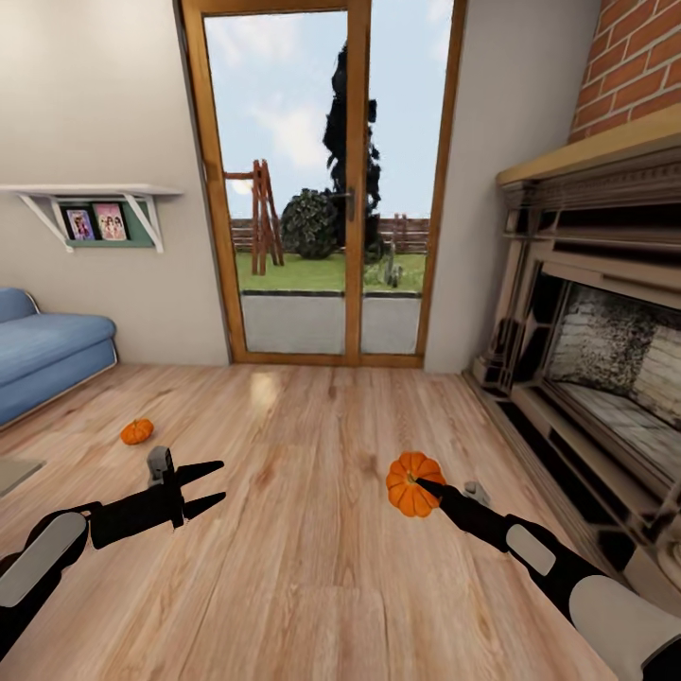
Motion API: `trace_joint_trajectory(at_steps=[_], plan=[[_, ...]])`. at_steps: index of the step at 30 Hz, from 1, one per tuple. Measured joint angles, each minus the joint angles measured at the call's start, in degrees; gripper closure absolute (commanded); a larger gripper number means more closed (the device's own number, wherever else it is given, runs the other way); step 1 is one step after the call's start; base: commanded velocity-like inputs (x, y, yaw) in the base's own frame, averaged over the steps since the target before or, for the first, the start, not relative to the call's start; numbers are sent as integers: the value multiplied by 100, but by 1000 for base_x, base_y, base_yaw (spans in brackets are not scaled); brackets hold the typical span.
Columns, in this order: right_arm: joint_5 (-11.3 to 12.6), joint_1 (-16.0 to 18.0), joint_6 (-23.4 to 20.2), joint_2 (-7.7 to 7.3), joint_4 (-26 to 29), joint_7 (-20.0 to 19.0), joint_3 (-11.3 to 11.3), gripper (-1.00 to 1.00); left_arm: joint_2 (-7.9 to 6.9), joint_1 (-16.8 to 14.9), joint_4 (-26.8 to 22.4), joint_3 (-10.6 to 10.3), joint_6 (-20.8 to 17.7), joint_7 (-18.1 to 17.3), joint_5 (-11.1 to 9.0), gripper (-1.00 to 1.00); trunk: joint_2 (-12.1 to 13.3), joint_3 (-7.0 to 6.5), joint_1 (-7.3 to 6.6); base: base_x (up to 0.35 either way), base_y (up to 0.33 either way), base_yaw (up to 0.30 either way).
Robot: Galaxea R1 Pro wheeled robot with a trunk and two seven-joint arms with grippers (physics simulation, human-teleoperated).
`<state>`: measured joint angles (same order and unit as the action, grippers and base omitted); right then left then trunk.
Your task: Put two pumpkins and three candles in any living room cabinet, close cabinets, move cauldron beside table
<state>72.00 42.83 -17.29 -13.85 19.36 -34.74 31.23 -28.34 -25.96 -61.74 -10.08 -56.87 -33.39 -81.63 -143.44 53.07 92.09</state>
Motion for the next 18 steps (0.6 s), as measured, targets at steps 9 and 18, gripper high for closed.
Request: trace_joint_trajectory(at_steps=[9, 18], plan=[[4, 0, 11, -2, 0, -16, -1, 100, 0, 2, 0, 0, 0, 0, 1, -100, 0, 36, 0, 335, 0, 0], [5, 1, 25, 1, 2, -9, -1, 100, -1, 1, -2, 1, 0, -2, 0, -100, 0, 39, 0, 335, 0, 87]])
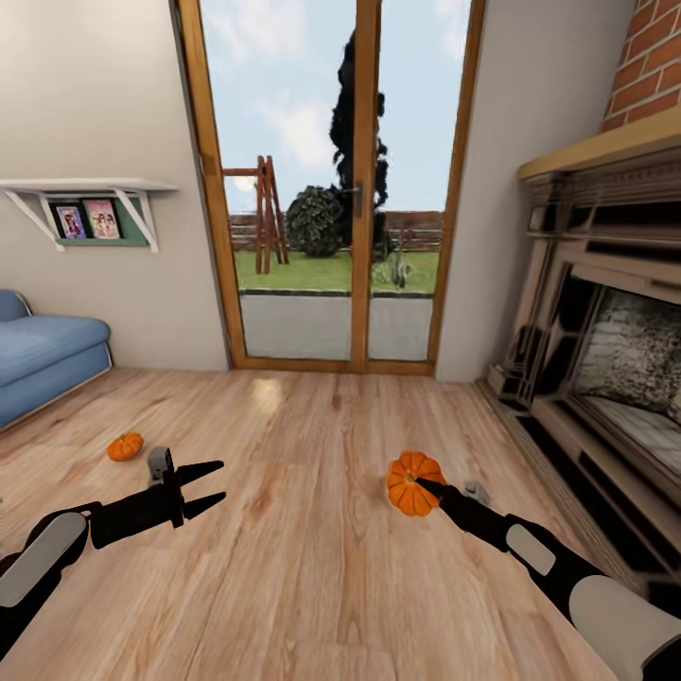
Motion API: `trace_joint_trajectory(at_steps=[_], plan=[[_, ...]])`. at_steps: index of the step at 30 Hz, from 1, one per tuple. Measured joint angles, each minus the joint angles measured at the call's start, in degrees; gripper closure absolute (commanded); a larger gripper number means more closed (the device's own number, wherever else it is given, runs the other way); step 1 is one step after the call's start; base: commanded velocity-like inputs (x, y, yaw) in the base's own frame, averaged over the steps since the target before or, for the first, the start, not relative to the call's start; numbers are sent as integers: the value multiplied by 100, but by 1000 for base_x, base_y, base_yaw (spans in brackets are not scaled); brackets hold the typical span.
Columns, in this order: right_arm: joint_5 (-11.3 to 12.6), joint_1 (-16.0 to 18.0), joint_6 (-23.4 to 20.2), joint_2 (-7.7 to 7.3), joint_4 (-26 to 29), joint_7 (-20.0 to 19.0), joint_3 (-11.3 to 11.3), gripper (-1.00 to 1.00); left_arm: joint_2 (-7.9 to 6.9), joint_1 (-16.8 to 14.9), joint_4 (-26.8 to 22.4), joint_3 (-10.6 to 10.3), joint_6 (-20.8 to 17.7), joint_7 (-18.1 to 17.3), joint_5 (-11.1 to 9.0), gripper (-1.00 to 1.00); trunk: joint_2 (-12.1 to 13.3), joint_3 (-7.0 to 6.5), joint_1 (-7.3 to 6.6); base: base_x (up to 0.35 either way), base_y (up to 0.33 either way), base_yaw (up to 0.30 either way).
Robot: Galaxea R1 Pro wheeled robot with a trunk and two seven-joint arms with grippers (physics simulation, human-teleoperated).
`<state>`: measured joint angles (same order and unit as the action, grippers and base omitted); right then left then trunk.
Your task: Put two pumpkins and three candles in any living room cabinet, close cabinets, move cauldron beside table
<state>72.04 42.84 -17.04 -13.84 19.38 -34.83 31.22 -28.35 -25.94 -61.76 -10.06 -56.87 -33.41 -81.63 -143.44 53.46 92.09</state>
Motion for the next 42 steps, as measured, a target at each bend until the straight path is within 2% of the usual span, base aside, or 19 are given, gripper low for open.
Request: trace_joint_trajectory(at_steps=[13, 42], plan=[[-8, -1, 0, -1, 6, -1, -1, 100, 1, -1, 1, -1, 0, 2, 0, -100, 0, 0, 0, 335, 0, 79], [-9, -1, 0, -1, 6, -13, 0, 100, 0, -1, 1, -1, 0, 6, 8, -100, 0, 0, 0, 335, 0, 260]])
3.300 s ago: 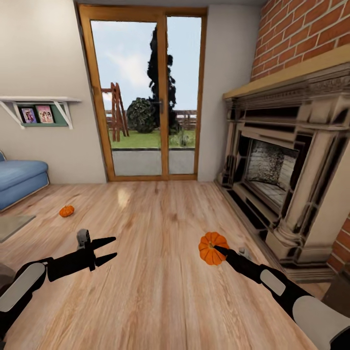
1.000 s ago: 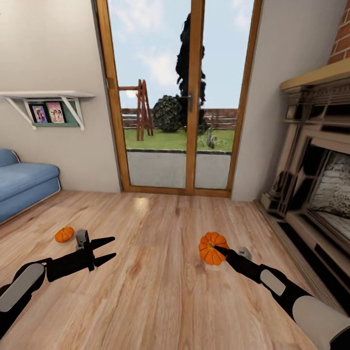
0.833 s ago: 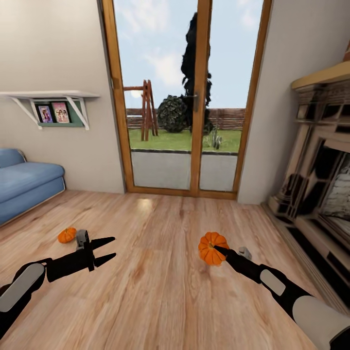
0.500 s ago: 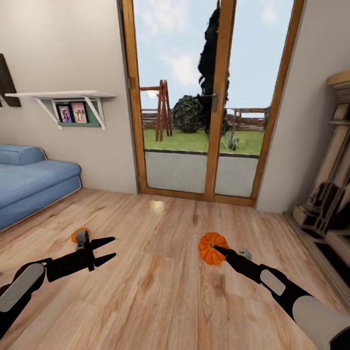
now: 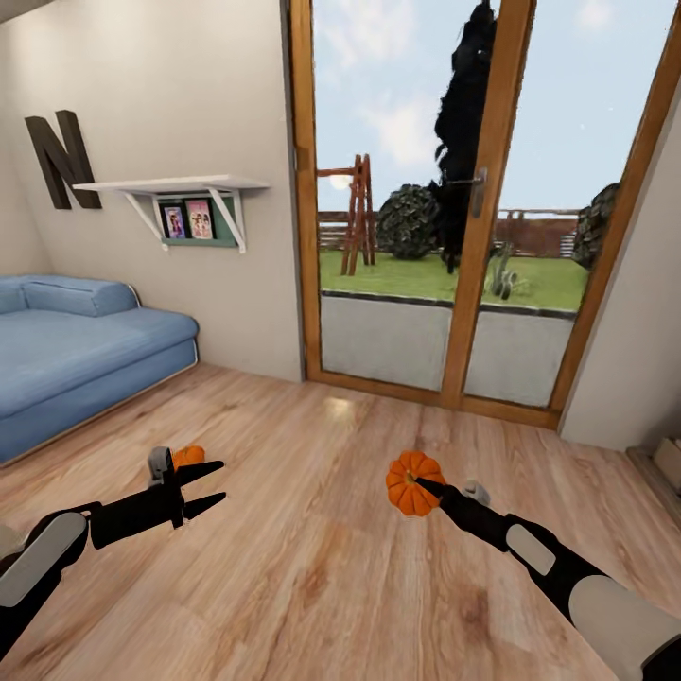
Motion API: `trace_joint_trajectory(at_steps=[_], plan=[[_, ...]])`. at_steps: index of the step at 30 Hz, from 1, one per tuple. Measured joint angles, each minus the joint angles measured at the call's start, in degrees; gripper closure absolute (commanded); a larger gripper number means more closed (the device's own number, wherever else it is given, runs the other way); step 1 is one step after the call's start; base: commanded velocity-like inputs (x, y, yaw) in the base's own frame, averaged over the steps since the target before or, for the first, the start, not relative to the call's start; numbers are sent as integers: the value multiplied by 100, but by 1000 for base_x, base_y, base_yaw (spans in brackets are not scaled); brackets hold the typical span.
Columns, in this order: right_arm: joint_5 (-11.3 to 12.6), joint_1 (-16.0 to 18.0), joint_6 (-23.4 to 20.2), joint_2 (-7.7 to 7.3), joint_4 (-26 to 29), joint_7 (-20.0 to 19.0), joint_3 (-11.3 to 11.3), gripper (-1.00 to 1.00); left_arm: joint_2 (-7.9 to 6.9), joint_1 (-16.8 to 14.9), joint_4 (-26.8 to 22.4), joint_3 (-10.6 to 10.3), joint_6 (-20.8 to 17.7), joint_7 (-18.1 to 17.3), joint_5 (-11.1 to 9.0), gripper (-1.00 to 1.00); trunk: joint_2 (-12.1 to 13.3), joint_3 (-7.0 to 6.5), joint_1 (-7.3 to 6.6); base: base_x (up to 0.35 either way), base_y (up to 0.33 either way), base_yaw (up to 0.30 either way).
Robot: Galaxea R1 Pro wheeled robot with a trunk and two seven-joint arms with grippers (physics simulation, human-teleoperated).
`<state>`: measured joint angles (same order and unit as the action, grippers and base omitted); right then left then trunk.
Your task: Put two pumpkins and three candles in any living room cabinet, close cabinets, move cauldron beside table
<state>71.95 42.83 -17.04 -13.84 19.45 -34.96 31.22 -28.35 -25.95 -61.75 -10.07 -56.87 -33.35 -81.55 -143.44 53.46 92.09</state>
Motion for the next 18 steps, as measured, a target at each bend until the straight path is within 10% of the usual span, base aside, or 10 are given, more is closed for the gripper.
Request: trace_joint_trajectory(at_steps=[18], plan=[[-1, 0, -1, 0, 0, -6, 1, 100, 1, 0, 2, 1, 1, -4, 0, -100, 0, 0, 0, 310, -85, 32]])
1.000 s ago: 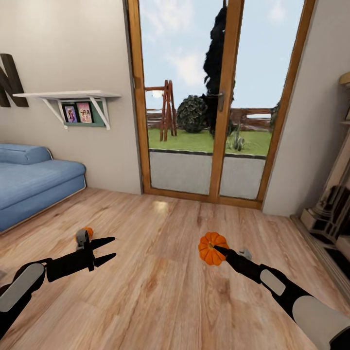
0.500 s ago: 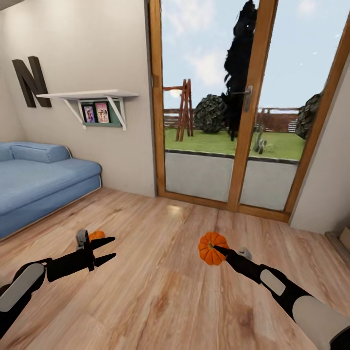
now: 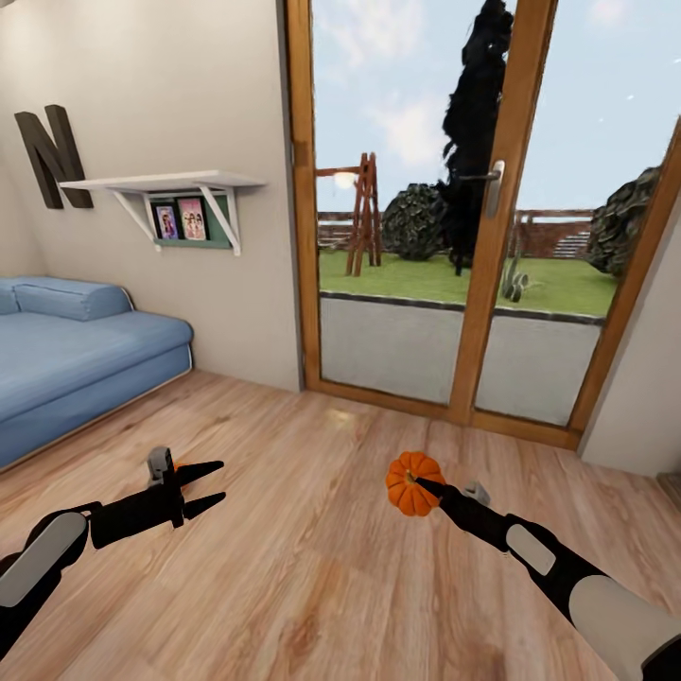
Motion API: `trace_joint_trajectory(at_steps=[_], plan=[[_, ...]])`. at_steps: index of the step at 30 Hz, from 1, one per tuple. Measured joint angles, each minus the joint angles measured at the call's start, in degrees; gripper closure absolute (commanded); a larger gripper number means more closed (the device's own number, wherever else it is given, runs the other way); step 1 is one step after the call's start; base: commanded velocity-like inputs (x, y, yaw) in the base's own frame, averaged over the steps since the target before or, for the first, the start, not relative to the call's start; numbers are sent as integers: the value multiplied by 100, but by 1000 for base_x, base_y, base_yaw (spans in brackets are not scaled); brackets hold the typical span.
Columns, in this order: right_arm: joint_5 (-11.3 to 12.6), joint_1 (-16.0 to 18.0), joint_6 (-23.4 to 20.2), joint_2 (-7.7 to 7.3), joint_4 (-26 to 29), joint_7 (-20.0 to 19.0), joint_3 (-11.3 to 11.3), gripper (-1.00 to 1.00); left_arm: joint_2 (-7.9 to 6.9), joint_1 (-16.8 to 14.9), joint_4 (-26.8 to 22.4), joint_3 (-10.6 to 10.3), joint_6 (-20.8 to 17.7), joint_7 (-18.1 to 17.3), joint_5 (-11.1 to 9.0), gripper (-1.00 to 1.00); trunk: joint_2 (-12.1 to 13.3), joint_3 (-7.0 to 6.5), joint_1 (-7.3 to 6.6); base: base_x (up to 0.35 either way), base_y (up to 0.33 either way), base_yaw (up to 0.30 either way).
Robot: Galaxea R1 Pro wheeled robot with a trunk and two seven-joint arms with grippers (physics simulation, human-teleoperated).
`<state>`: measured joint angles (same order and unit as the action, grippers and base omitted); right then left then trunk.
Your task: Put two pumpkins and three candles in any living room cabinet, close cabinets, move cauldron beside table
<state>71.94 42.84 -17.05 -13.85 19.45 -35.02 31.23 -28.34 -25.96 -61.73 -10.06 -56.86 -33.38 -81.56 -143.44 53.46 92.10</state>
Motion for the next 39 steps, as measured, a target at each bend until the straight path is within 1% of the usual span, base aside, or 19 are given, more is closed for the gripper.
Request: trace_joint_trajectory(at_steps=[6, 14, 28, 34, 39], plan=[[0, 0, 1, 0, 0, -8, -1, 100, 0, 3, 0, -2, 0, 2, 2, -100, 0, 0, 0, 292, -137, 9], [-1, 0, 2, 0, 0, -8, -2, 100, 0, 3, 0, 0, 0, 2, 10, -100, 0, 0, 0, 292, -134, 86], [0, 1, -7, 2, -2, -14, 0, 100, -2, 3, -2, 9, 0, 3, 12, -100, 0, 0, 0, 292, -117, 267], [-1, 0, 0, 0, 0, 3, -1, 100, 0, 2, 0, 8, 0, 2, 14, -100, 0, 0, 0, 292, -116, 115], [2, 1, 0, 2, 2, 11, -1, 100, -1, 2, -2, 9, 0, 3, 11, -100, 0, -16, 0, 292, -116, 233]])
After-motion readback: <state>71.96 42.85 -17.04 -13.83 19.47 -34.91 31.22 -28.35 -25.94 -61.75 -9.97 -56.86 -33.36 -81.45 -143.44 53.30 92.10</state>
